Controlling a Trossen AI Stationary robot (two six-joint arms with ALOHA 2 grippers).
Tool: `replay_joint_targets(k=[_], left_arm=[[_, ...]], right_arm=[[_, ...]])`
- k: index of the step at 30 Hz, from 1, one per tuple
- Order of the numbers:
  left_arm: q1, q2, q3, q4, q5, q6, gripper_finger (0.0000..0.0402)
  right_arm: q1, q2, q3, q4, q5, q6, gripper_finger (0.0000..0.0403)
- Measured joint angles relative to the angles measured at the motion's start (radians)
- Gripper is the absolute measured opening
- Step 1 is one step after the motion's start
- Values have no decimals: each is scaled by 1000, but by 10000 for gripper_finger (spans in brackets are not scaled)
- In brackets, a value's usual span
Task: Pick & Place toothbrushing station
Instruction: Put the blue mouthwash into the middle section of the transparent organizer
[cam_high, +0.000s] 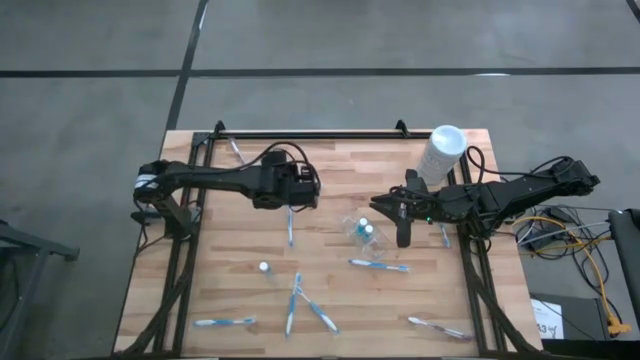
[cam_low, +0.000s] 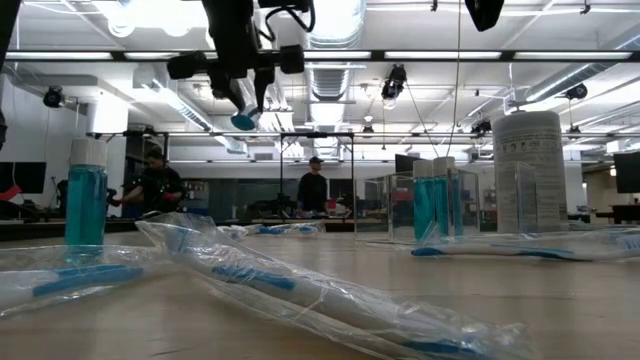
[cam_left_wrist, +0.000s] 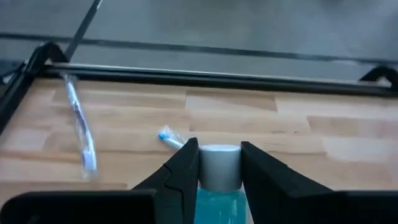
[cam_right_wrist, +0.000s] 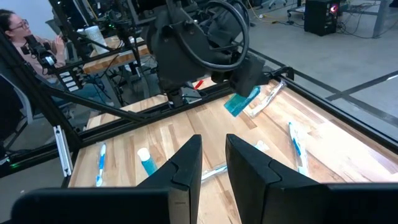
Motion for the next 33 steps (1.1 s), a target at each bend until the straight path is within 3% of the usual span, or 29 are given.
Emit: replay_joint_targets(k=[17, 20, 26, 33], left_arm=[[-21, 0, 0, 258, 29, 203, 106], [-29, 0, 0, 297, 31, 307, 106], [-46, 0, 0, 419, 75, 685, 106], [-45, 0, 0, 532, 129, 715, 106]], right_arm=[[0, 0, 0, 0, 0, 0, 68], [0, 0, 0, 0, 0, 0, 68], [0, 0, 0, 0, 0, 0, 68], [0, 0, 0, 0, 0, 0, 68]])
